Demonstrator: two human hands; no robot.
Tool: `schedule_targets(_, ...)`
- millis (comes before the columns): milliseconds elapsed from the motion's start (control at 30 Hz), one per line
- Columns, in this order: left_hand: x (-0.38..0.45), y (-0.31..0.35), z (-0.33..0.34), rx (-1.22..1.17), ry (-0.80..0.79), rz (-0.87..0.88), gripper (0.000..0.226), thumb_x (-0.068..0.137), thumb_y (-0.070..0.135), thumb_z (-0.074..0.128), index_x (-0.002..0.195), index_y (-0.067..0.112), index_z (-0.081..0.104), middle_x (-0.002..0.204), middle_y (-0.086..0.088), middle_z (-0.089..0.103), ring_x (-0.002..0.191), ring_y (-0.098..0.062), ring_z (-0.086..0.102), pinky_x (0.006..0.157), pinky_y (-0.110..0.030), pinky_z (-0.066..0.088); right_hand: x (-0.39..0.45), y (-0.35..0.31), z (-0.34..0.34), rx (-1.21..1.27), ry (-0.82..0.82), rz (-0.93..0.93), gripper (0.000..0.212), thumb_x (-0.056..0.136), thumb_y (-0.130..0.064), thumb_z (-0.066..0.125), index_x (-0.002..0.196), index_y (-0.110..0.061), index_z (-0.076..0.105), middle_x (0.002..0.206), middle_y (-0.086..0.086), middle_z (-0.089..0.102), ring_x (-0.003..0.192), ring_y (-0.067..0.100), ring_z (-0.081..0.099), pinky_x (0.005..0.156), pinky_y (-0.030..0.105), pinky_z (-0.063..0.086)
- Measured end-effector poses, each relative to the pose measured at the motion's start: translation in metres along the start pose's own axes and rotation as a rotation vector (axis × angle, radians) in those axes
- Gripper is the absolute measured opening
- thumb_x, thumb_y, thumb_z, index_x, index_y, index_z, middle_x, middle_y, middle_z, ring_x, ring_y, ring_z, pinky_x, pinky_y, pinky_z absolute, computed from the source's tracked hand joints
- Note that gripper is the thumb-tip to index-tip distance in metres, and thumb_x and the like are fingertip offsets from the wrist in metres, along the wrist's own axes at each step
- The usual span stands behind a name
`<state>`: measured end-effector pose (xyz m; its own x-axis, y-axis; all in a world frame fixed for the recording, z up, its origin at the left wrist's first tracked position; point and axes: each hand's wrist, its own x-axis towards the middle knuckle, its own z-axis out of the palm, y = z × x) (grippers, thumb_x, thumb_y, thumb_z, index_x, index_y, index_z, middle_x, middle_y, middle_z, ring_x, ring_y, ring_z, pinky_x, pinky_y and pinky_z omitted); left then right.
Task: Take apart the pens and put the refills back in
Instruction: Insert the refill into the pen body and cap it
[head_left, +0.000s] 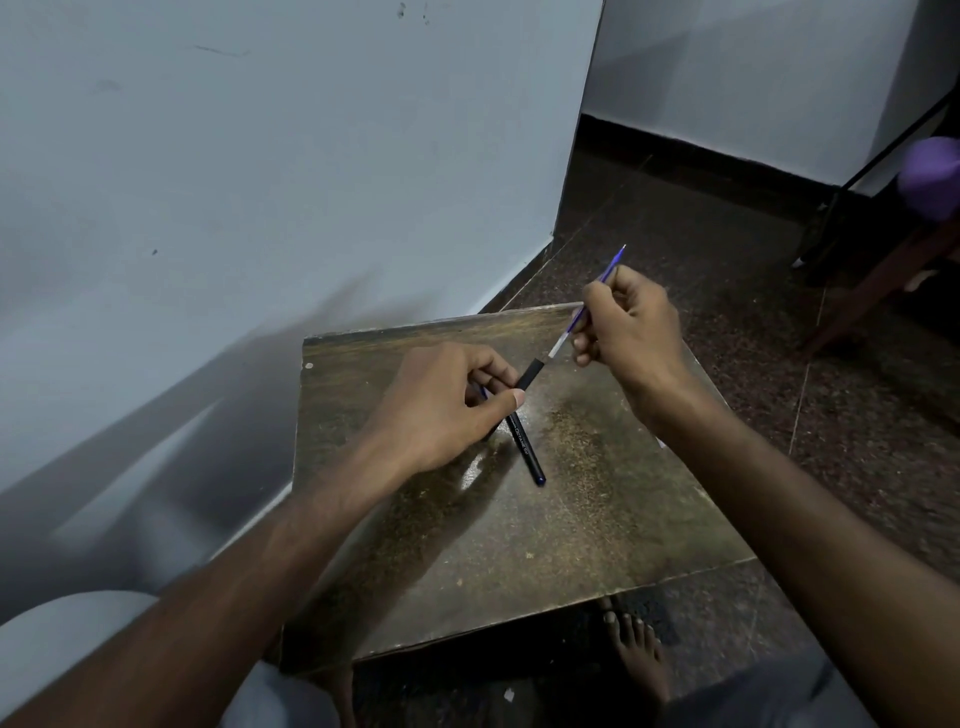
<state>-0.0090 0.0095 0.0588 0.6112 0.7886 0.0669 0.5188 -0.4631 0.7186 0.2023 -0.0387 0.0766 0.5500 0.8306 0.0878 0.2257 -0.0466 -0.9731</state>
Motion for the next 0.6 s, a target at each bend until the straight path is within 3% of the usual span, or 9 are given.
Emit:
schedule_targets(300, -0.001, 0.003, 0.0, -0.007, 0.011, -0.003, 0.01, 0.094, 0.041, 0.083, 0.103, 0.037, 0.081, 0.087, 0.021, 0.077, 0.084, 0.01, 0.07, 0.065, 0.001, 0.046, -0.007, 0.0, 0.004, 0.016, -0.098, -0.051, 0.014, 0.103, -0.009, 0.057, 0.09, -0.006, 0.061, 0.066, 0.003, 0.068, 0.051, 0.014, 0.062, 0.047, 0.029, 0.052)
schedule_targets(433, 0.001, 0.003, -0.001, 0.012, 0.02, -0.02, 0.009, 0.097, 0.04, 0.08, 0.105, 0.035, 0.08, 0.089, 0.02, 0.077, 0.072, 0.011, 0.071, 0.063, -0.003, 0.048, -0.011, 0.001, 0.007, -0.173, -0.229, -0.191, 0.017, 0.102, -0.012, 0.064, 0.086, -0.006, 0.064, 0.077, 0.008, 0.076, 0.055, 0.017, 0.068, 0.05, 0.033, 0.057)
schedule_targets(533, 0.003, 0.0, -0.008, -0.024, 0.036, -0.033, 0.007, 0.098, 0.034, 0.08, 0.105, 0.034, 0.079, 0.087, 0.018, 0.078, 0.078, 0.011, 0.073, 0.068, -0.008, 0.056, -0.014, 0.001, 0.009, -0.269, -0.304, -0.291, 0.018, 0.1, -0.02, 0.07, 0.084, -0.011, 0.068, 0.081, 0.009, 0.075, 0.058, 0.016, 0.073, 0.051, 0.023, 0.055)
schedule_targets(600, 0.006, -0.004, -0.016, -0.029, 0.085, -0.04, 0.007, 0.098, 0.029, 0.08, 0.105, 0.031, 0.079, 0.086, 0.017, 0.078, 0.082, 0.013, 0.071, 0.066, -0.002, 0.053, -0.016, 0.003, 0.01, -0.326, -0.307, -0.333, 0.015, 0.098, -0.026, 0.072, 0.086, -0.017, 0.069, 0.082, 0.001, 0.074, 0.058, 0.013, 0.074, 0.051, 0.018, 0.053)
